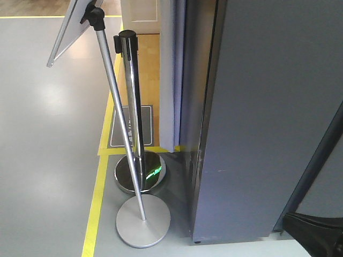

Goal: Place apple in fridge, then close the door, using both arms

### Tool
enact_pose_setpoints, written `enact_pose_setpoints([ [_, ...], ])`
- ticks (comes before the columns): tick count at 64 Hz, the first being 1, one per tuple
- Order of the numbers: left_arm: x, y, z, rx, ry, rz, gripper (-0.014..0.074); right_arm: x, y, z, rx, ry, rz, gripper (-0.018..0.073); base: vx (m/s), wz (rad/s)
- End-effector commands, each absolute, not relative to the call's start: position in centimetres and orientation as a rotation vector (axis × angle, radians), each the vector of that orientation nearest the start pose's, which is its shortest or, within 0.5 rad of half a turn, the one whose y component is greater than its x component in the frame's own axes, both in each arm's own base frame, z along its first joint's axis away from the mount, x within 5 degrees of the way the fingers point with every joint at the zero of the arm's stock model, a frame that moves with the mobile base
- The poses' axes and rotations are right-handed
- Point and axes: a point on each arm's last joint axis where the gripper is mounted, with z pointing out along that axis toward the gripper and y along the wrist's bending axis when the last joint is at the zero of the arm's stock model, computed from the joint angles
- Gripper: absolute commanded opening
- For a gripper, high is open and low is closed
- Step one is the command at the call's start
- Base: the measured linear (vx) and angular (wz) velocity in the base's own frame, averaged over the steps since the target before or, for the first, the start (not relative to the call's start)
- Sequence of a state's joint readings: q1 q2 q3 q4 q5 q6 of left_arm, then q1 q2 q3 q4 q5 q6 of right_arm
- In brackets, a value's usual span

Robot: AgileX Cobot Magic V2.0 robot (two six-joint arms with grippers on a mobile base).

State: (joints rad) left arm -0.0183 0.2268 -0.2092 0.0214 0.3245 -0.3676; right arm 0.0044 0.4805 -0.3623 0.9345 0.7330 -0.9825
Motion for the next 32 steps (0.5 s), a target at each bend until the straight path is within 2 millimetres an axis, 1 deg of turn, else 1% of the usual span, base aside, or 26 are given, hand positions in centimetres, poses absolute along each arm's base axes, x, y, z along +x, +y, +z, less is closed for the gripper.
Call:
enact_pose_setpoints([
  [1,6.6,-0.1,23.4,-0.275,1.652,-0.271,-0.0006,8.8,4.9,27.5,-0.497,1.916,0.481,-0.0005,0.00,0.00],
  [5,6.2,-0.1,21.6,-0.270,1.627,-0.275,-0.0006,8.8,4.9,27.5,-0.497,1.916,0.481,-0.0005,0.00,0.00],
  [14,5.7,-0.1,18.8,-0.230,1.608,-0.244,-0.0006,8.8,4.9,27.5,-0.497,1.916,0.481,-0.0005,0.00,0.00],
  [20,5.6,0.0,18.3,-0.207,1.664,-0.200,-0.0006,8.8,4.9,27.5,-0.498,1.916,0.481,-0.0005,0.00,0.00],
  [32,5.6,0.3,18.3,-0.203,1.647,-0.106,-0.0006,8.8,4.9,27.5,-0.498,1.916,0.481,-0.0005,0.00,0.00],
])
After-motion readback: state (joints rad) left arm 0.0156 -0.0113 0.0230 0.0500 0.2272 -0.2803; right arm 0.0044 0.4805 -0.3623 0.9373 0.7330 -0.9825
